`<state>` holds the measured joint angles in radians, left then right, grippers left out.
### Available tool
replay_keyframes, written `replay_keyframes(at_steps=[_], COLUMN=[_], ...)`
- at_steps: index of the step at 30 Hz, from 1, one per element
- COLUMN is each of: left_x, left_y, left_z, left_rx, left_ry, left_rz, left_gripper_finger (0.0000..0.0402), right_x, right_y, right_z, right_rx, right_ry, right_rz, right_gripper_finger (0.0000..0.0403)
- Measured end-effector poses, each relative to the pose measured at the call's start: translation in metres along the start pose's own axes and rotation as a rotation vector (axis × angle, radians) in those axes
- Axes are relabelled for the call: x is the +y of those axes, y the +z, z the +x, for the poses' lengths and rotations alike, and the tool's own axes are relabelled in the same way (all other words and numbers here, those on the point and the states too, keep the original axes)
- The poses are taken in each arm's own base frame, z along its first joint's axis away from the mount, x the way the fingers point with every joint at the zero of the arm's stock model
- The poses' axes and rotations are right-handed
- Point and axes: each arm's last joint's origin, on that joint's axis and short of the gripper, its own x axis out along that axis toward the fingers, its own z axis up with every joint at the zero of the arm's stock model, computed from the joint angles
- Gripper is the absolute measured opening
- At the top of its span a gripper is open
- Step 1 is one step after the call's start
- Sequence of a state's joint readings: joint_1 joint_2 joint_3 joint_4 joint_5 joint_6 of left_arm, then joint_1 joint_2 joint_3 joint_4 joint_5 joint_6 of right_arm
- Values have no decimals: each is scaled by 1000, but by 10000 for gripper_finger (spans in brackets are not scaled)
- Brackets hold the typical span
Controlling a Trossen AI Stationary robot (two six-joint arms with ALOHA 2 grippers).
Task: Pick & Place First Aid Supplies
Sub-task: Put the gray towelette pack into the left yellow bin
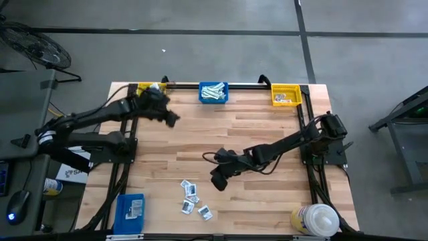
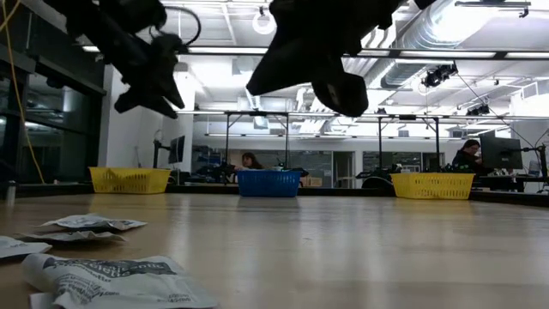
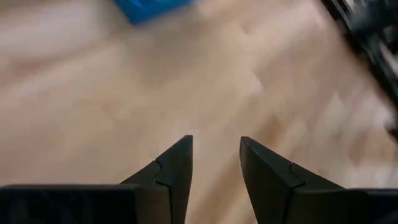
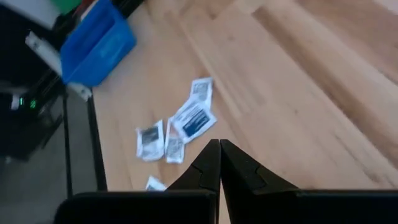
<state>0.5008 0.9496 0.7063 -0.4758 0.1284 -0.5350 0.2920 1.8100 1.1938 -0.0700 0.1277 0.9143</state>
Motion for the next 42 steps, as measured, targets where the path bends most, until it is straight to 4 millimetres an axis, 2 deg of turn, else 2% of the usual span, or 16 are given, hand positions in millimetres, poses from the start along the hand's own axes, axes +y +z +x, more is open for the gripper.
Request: replay_keyframes(at_steps=[5, 11, 20, 23, 28, 33, 42], left_x=[-30, -59, -84, -90, -96, -101, -105], left_y=[-32, -64, -100, -112, -124, -128, -131], left_z=[-6, -13, -26, -26, -23, -18, -10], left_rx=[114, 139, 136, 175, 169, 159, 160], left_ry=[-33, -49, -79, -85, -61, -58, -54], left_rz=[108, 158, 187, 201, 191, 169, 163], left_gripper_finger=[133, 133, 133, 133, 133, 133, 133], right_x=[6, 12, 22, 26, 35, 40, 55], right_y=[-5, -9, -8, -19, -53, -80, -99], right_z=[0, 0, -3, 0, 12, 32, 84], right_rx=[30, 49, 26, 65, 145, 93, 112], right_ry=[51, 118, 173, 202, 266, 284, 284], right_rz=[-69, -197, -328, -390, -542, -659, -783], right_gripper_finger=[0, 11, 60, 79, 101, 110, 111])
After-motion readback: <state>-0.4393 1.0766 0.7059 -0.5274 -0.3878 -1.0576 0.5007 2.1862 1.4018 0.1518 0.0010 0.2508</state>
